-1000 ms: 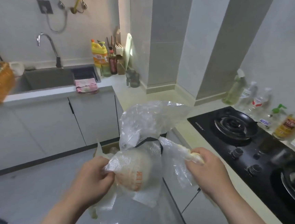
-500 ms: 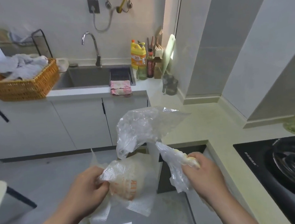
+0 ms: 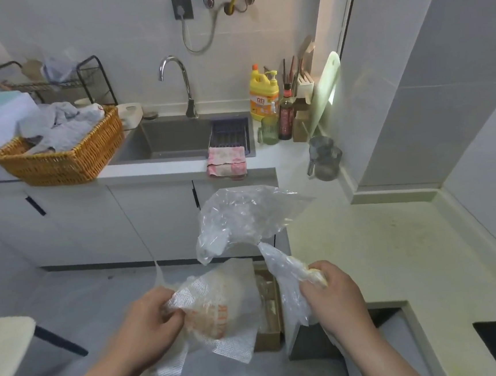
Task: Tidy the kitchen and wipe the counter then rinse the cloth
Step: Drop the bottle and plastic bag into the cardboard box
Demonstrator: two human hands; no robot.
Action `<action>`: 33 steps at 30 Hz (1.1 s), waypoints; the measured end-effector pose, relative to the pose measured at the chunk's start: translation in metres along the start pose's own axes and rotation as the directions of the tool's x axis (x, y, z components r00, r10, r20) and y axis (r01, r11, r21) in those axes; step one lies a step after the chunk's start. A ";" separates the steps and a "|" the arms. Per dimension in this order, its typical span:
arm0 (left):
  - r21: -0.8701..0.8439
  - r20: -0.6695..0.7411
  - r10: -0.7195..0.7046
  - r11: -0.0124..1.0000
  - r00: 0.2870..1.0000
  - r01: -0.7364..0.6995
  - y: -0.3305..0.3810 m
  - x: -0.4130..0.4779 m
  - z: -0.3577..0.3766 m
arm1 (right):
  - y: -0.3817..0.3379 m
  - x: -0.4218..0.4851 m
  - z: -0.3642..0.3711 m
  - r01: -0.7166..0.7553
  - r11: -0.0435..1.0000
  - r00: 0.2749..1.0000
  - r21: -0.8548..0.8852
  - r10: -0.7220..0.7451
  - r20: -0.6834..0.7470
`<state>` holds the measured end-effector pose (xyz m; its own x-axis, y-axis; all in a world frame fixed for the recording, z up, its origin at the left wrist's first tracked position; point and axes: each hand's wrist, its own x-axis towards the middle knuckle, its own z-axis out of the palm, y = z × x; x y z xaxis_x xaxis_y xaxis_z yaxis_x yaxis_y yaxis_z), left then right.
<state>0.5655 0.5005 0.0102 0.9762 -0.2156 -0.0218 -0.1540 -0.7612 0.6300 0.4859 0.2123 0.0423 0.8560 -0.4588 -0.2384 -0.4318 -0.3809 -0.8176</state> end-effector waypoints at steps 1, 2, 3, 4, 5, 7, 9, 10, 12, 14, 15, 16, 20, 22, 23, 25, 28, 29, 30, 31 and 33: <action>-0.002 0.014 0.002 1.000 1.000 -0.002 -0.003 0.009 0.001 | -0.002 0.008 0.005 -0.004 1.000 1.000 -0.001 0.004 0.005; -0.002 0.027 0.001 1.000 1.000 -0.001 -0.008 0.018 0.002 | -0.003 0.016 0.011 -0.012 1.000 1.000 -0.001 0.012 0.010; 0.002 0.044 0.001 1.000 0.999 -0.001 -0.014 0.028 0.003 | -0.004 0.025 0.018 -0.024 1.000 1.000 -0.001 0.024 0.012; 0.011 0.060 0.009 1.000 0.998 -0.009 -0.020 0.039 0.005 | -0.005 0.033 0.025 -0.042 0.999 0.999 0.000 0.042 0.010; 0.019 0.082 0.017 1.000 0.996 -0.018 -0.027 0.050 0.007 | -0.006 0.041 0.033 -0.066 0.998 0.998 0.003 0.066 0.005; 0.018 0.123 0.049 0.999 0.991 -0.051 -0.043 0.075 0.011 | -0.008 0.059 0.050 -0.115 0.993 0.993 0.018 0.115 -0.014; 0.015 0.184 0.085 0.996 0.979 -0.089 -0.060 0.104 0.016 | -0.012 0.078 0.070 -0.166 0.986 0.986 0.032 0.167 -0.026; 0.011 0.219 0.109 0.993 0.970 -0.114 -0.070 0.120 0.019 | -0.013 0.089 0.081 -0.196 0.980 0.980 0.034 0.197 -0.028; -0.009 0.291 0.159 0.986 0.943 -0.164 -0.093 0.154 0.025 | -0.014 0.112 0.105 -0.256 0.966 0.965 0.030 0.257 -0.049; -0.012 0.366 0.206 0.976 0.907 -0.216 -0.119 0.191 0.037 | -0.012 0.135 0.134 -0.342 0.940 0.936 0.022 0.342 -0.077; -0.009 0.392 0.216 0.973 0.894 -0.231 -0.129 0.209 0.045 | -0.009 0.148 0.149 -0.375 0.927 0.923 0.020 0.375 -0.089; -0.001 0.410 0.234 0.967 0.882 -0.256 -0.142 0.227 0.055 | -0.004 0.161 0.165 -0.403 0.915 0.910 0.015 0.403 -0.103; 0.008 0.518 0.344 0.913 0.783 -0.407 -0.173 0.282 0.101 | 0.020 0.209 0.220 -0.493 0.870 0.859 0.032 0.492 -0.143; -0.006 0.568 0.381 0.888 0.730 -0.460 -0.189 0.301 0.127 | 0.039 0.228 0.245 -0.539 0.840 0.826 0.056 0.541 -0.160; 0.000 0.584 0.388 0.878 0.713 -0.479 -0.197 0.308 0.141 | 0.050 0.236 0.256 -0.558 0.826 0.809 0.072 0.562 -0.172; -0.017 0.606 0.417 0.858 0.678 -0.513 -0.215 0.323 0.174 | 0.078 0.255 0.276 -0.582 0.806 0.780 0.111 0.591 -0.205; -0.050 0.635 0.447 0.838 0.630 -0.544 -0.245 0.342 0.234 | 0.128 0.283 0.306 -0.611 0.784 0.749 0.111 0.618 -0.238; -0.060 0.647 0.447 0.837 0.618 -0.543 -0.256 0.347 0.255 | 0.146 0.293 0.315 -0.622 0.776 0.740 0.106 0.627 -0.242; -0.073 0.652 0.462 0.827 0.601 -0.557 -0.267 0.353 0.277 | 0.165 0.304 0.325 -0.634 0.765 0.729 0.109 0.639 -0.247; -0.078 0.659 0.474 0.816 0.584 -0.573 -0.278 0.357 0.298 | 0.185 0.313 0.336 -0.642 0.757 0.719 0.120 0.649 -0.246; -0.084 0.661 0.499 0.791 0.560 -0.606 -0.299 0.365 0.342 | 0.225 0.331 0.358 -0.651 0.746 0.708 0.142 0.664 -0.239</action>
<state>0.9158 0.4403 -0.4514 0.3693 -0.9050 -0.2113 -0.7004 -0.4205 0.5768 0.7734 0.2625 -0.4086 0.2516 -0.7698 -0.5866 -0.8392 0.1285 -0.5285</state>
